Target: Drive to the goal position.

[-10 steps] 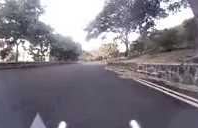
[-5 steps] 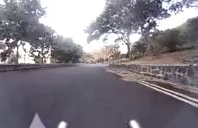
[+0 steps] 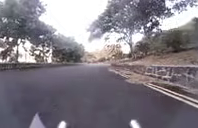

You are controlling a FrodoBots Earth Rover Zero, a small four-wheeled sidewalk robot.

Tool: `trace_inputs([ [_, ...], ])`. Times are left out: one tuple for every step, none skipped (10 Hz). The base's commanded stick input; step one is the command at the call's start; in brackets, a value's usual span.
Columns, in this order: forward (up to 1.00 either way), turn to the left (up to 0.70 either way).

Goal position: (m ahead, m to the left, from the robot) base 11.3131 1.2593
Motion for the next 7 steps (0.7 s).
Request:
trace_inputs([
  [0.70, 0.00],
  [0.70, 0.00],
  [0.70, 0.00],
  [0.70, 0.00],
  [0.70, 0.00],
  [0.70, 0.00],
  [0.70, 0.00],
])
